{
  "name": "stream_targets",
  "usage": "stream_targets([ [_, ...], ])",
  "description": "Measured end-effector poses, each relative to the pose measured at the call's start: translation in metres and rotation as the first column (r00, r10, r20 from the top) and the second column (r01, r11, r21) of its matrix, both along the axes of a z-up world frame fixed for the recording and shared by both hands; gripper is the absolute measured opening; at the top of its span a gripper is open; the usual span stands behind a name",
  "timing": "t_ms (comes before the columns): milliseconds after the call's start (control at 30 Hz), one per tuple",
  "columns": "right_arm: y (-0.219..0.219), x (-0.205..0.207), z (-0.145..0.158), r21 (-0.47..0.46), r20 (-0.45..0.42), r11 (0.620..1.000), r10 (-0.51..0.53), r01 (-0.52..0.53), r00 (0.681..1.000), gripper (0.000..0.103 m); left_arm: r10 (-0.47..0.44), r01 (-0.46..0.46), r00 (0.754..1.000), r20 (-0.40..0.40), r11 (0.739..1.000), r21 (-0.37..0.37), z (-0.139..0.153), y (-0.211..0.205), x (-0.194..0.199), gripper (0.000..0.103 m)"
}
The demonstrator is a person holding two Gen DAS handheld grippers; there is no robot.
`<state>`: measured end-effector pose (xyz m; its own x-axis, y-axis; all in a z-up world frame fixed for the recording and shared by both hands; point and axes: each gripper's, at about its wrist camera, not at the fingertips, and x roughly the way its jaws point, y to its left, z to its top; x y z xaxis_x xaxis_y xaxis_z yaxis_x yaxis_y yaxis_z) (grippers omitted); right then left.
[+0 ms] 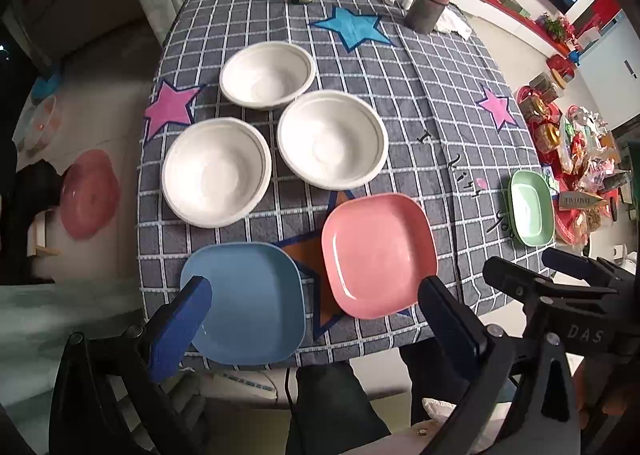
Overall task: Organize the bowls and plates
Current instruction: 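Move both grippers toward the pink square plate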
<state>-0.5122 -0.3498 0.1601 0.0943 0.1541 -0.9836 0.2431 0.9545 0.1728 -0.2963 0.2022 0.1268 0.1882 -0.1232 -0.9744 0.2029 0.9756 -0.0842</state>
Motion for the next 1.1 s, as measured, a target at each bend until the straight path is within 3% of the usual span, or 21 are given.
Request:
stream_targets([
  [167, 0.002, 0.0, -0.006, 0.012, -0.028, 1.0, 0.02, -0.02, 0.999, 0.103, 0.016, -0.016, 1.0, -0.022, 1.0, 0.009, -0.007, 0.001, -0.004, 0.103],
  [433, 0.006, 0.016, -0.009, -0.018, -0.022, 0.991, 0.134, -0.134, 0.991, 0.103, 0.096, -0.096, 0.993, -0.074, 0.995, 0.013, -0.018, -0.001, 0.001, 0.103],
  [567, -0.006, 0.019, -0.022, -0.003, -0.07, 0.991, 0.132, -0.133, 0.989, 0.103, 0.108, -0.107, 0.988, -0.108, 0.994, 0.014, -0.026, -0.007, -0.004, 0.103],
  [833, -0.013, 0.019, -0.041, 0.002, -0.125, 0.988, 0.157, -0.158, 0.98, 0.103, 0.15, -0.144, 0.979, -0.141, 0.988, 0.05, -0.047, -0.005, -0.002, 0.103],
  [1100, -0.023, 0.017, -0.075, -0.005, -0.183, 0.989, 0.143, -0.146, 0.973, 0.103, 0.168, -0.147, 0.973, -0.157, 0.98, 0.136, -0.079, -0.005, 0.002, 0.103],
])
